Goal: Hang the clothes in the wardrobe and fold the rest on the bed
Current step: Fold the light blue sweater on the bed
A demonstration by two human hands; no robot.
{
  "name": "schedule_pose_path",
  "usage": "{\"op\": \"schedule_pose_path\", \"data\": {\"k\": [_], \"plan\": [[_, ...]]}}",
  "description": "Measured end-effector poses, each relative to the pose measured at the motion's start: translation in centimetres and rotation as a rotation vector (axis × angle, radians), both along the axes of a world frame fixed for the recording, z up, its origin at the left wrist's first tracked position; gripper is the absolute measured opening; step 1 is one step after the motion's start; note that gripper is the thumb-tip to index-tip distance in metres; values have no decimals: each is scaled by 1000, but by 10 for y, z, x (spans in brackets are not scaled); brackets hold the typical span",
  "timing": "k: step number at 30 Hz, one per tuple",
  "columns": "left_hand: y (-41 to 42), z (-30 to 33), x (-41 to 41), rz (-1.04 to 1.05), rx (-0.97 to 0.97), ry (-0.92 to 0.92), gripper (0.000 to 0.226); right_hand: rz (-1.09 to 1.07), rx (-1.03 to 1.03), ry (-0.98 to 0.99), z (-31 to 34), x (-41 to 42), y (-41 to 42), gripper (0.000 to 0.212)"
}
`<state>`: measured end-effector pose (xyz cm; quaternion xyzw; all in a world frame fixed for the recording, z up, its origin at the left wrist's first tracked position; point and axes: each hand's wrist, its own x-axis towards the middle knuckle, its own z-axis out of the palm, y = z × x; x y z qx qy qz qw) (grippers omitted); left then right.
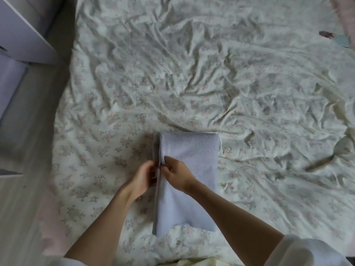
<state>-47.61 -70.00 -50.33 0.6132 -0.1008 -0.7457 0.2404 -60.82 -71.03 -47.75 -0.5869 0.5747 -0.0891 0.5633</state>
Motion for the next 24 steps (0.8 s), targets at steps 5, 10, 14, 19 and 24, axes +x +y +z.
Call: {"op": "schedule_pose_path", "data": {"k": [5, 10, 14, 19, 24], "plan": [[10, -11, 16, -40, -52, 76, 42, -87, 155, -85, -18, 5, -5, 30], [14, -14, -13, -236, -383, -476, 27, -275, 124, -67, -18, -16, 1, 41], [13, -10, -24, -118, -413, -581, 30, -81, -577, 393, -16, -41, 6, 43], [21, -16, -19, -59, -342, -716, 31, 277, -597, 669, -26, -51, 0, 52], [16, -37, -14, -261, -263, -947, 24, 508, -388, 752, -48, -59, -5, 57]]}}
